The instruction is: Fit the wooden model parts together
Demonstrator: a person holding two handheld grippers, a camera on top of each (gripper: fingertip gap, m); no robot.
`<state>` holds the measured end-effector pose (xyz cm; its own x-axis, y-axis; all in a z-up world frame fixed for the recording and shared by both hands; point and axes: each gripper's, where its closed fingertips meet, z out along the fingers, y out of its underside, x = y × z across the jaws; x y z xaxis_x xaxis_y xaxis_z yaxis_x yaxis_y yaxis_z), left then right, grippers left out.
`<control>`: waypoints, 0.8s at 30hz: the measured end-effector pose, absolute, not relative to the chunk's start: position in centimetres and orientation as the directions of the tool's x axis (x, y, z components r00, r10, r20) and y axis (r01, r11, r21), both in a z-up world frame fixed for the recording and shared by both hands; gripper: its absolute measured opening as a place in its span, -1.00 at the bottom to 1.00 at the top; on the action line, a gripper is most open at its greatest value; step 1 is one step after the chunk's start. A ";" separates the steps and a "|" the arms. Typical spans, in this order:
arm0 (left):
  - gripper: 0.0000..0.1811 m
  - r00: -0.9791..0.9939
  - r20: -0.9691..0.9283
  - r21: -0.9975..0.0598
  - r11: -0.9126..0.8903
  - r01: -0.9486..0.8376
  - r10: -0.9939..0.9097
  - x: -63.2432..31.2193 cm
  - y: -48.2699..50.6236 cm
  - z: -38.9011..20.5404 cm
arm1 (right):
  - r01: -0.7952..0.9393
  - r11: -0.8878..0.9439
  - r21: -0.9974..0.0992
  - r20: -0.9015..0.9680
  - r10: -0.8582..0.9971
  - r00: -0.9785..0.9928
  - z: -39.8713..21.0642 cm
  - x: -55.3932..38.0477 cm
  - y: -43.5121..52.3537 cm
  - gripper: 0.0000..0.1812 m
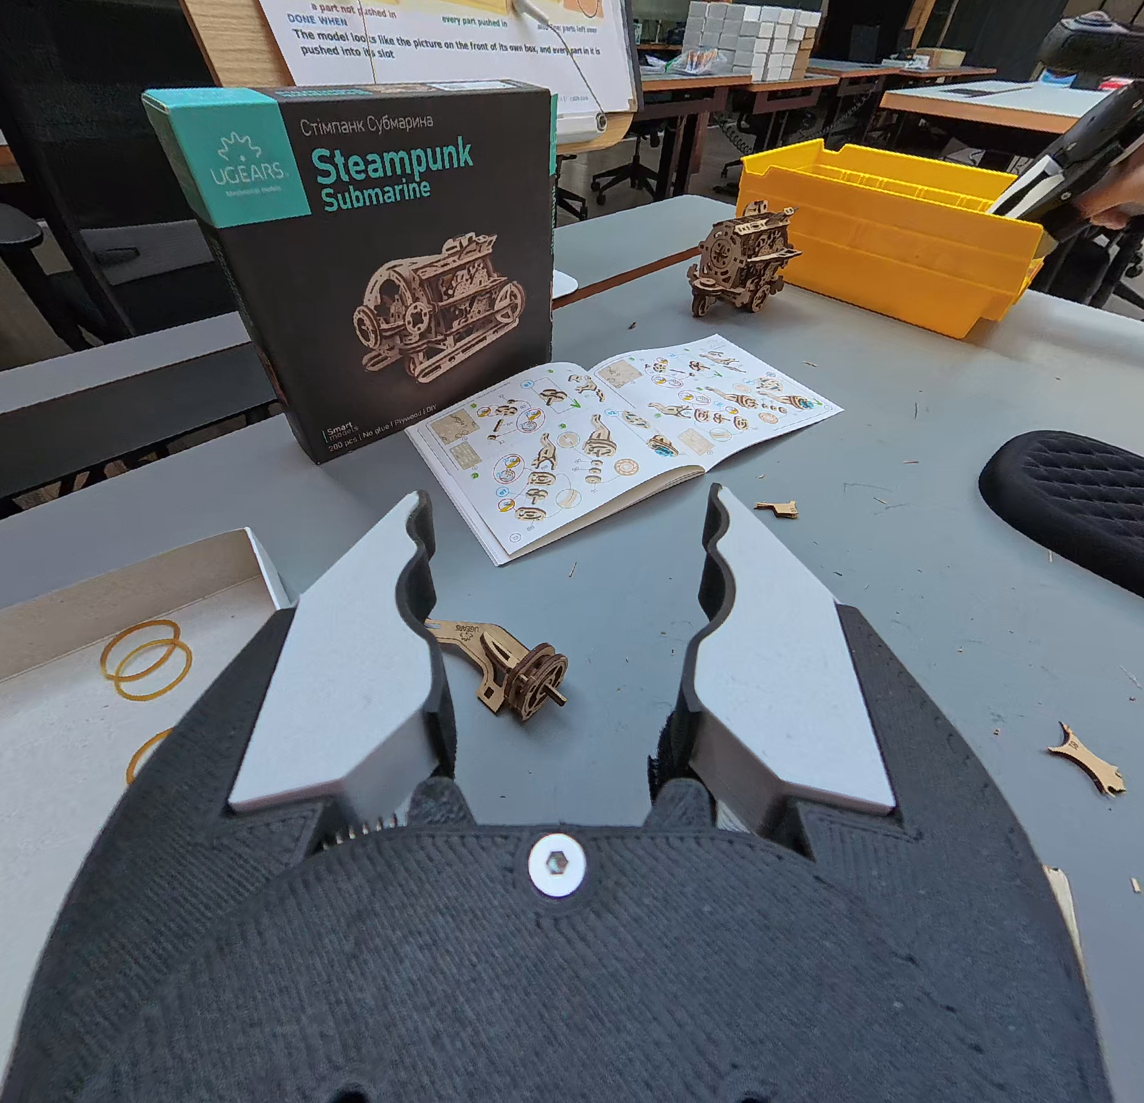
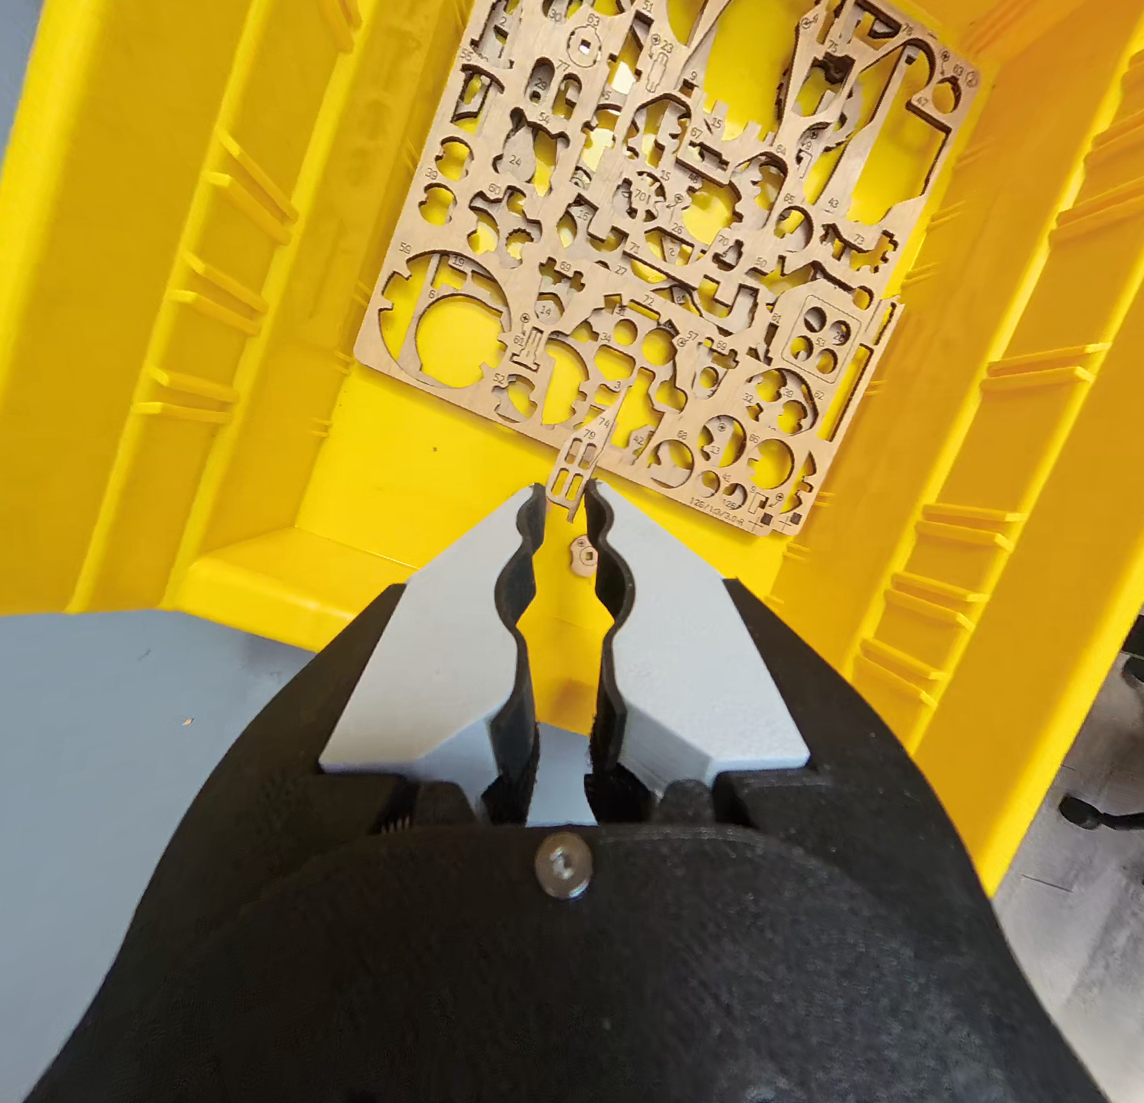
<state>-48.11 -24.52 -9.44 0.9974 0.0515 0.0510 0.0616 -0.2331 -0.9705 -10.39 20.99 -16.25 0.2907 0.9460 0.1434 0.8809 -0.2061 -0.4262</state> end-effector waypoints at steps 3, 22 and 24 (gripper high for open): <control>-0.04 0.998 0.051 -0.970 -0.235 0.061 0.049 -48.0 -24.5 -9.5 | 0.895 -0.211 -0.393 0.050 0.967 0.250 -16.4 -10.8 18.8 -0.87; -0.04 0.996 0.057 -0.969 -0.237 0.073 0.072 -48.6 -24.6 -9.6 | 0.910 -0.324 -0.258 -0.067 0.946 0.318 -17.1 -10.4 17.1 -0.79; -0.04 0.996 0.056 -0.972 -0.224 0.072 0.076 -48.6 -24.7 -9.2 | 0.879 -0.331 -0.345 -0.092 0.943 0.319 -15.6 -11.0 16.9 -0.76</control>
